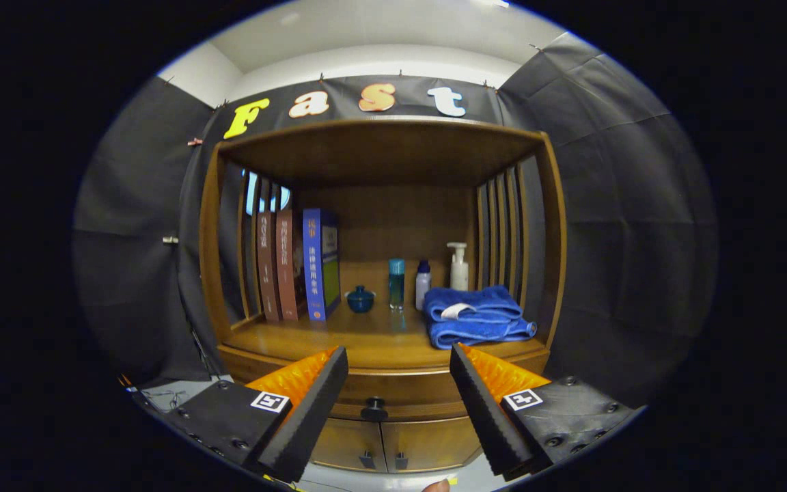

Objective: Pull open the drawer, take out the items inside it, and place them on the countertop above the cabinet.

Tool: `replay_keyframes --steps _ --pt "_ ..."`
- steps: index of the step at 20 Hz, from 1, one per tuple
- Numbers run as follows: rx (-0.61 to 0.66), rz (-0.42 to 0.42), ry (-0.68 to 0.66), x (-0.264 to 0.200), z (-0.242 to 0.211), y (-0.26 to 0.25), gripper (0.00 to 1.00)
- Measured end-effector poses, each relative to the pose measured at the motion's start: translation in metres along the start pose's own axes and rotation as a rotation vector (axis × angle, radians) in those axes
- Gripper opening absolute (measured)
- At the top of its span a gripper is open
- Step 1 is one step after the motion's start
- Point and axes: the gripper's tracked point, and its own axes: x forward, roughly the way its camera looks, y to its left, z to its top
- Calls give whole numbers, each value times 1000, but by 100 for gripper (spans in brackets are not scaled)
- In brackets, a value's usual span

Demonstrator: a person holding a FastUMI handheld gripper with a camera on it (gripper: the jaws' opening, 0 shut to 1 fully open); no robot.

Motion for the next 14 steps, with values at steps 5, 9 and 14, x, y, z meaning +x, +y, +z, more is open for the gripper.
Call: replay_keyframes --steps 5,9,14 --pt "27 38 70 35 -65 13 98" --pt "27 59 124 51 -107 23 99" --pt "16 43 175 74 -133 23 69"
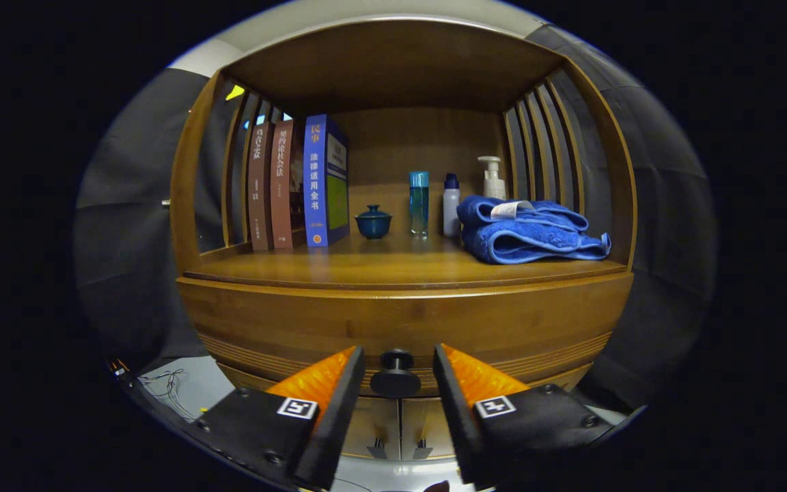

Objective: Pull open the drawer, take out the items inside it, and place them on the countertop above the cabinet.

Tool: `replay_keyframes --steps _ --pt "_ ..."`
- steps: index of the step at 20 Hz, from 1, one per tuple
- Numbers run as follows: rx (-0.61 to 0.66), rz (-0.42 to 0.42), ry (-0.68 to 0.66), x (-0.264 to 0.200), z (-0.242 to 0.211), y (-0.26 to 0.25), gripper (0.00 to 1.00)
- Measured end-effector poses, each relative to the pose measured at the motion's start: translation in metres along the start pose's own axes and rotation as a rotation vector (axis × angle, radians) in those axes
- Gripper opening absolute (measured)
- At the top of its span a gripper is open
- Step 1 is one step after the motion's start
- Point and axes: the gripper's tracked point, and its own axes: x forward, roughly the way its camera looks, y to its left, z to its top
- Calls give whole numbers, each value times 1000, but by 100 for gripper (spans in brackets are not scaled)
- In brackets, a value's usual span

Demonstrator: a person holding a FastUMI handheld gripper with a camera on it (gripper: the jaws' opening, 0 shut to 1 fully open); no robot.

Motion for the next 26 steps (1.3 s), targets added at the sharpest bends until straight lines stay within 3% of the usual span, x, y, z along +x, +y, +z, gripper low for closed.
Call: replay_keyframes --steps 2,6,8,14,18,26 --pt "12 1 23 6 -8 1 61" --pt "11 0 57 2 -16 2 61" --pt "8 2 56 10 -19 1 49" --pt "-15 3 68 8 -20 2 34" --pt "11 -4 75 -9 -22 3 34" --pt "53 1 50 -85 -32 5 34"
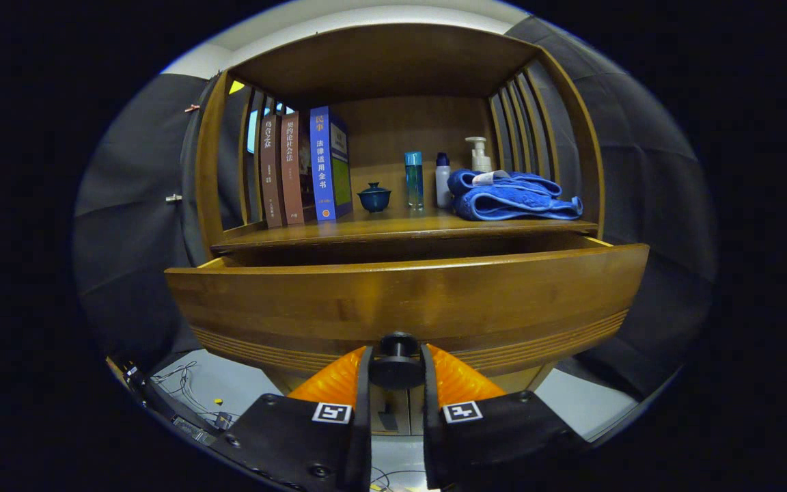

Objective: Pull open the drawer, take out the items inside it, and place them on the countertop above the cabinet.

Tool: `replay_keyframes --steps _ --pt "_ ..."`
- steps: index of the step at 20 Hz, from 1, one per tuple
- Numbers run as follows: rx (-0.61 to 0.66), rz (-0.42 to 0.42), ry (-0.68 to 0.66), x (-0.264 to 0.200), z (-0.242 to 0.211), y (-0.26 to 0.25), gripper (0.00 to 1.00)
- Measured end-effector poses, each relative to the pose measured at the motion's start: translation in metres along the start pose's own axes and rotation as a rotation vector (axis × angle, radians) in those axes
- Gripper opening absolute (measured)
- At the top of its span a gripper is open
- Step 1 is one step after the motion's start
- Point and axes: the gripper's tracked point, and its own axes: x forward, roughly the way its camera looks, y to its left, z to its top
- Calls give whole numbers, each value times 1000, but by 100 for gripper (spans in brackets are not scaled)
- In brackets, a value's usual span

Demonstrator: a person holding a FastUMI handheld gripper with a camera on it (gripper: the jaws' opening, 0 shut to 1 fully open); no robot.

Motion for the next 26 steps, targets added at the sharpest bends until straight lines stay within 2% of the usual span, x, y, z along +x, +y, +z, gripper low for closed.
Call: replay_keyframes --steps 12,26 --pt "26 5 -7 -62 -20 2 34" --pt "-49 7 -24 -71 -31 3 34"
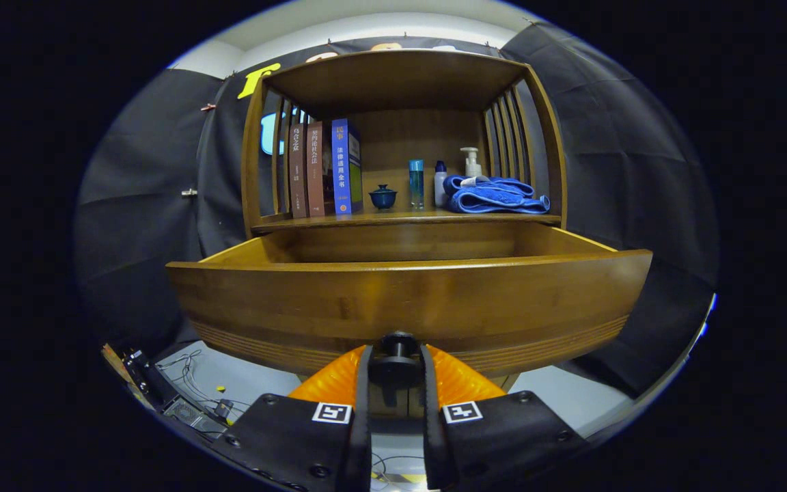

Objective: Pull open the drawer, take out the items inside it, and place them on the countertop above the cabinet.

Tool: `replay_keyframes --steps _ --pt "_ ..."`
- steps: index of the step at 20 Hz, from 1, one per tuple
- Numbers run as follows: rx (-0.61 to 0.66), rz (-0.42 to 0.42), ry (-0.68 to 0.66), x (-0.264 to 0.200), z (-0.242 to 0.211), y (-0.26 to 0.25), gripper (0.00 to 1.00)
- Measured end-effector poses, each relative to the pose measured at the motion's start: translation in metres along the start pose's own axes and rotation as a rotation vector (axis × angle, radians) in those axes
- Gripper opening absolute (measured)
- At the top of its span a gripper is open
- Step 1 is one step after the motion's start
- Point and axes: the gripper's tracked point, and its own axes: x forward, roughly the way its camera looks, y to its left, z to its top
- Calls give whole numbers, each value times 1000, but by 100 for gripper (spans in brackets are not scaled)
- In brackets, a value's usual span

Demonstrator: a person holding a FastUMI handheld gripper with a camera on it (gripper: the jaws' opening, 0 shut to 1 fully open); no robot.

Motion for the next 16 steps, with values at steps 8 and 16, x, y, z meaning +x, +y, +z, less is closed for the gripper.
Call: replay_keyframes --steps 8,16 --pt "-72 -28 -124 -13 47 -11 98" --pt "-113 7 -263 -40 157 -7 98"
